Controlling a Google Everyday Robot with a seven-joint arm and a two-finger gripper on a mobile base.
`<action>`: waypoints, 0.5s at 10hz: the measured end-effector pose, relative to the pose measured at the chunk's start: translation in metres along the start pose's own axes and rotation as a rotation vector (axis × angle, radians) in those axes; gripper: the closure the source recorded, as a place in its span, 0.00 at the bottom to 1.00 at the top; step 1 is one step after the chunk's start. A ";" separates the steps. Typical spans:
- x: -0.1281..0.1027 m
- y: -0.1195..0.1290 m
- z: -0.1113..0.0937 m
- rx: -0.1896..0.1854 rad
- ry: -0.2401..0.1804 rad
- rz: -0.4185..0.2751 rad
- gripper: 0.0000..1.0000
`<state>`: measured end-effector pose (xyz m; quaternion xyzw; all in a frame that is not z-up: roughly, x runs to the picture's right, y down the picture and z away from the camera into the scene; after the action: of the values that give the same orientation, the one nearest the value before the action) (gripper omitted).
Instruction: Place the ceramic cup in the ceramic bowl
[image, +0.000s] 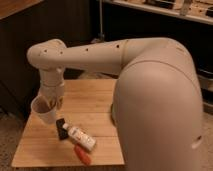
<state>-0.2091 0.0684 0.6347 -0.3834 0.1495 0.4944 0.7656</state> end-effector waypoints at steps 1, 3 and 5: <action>0.006 -0.011 -0.008 0.014 -0.002 0.024 1.00; 0.025 -0.031 -0.033 0.054 -0.004 0.070 1.00; 0.051 -0.056 -0.060 0.101 -0.003 0.134 1.00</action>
<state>-0.1275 0.0451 0.5887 -0.3329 0.1985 0.5371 0.7492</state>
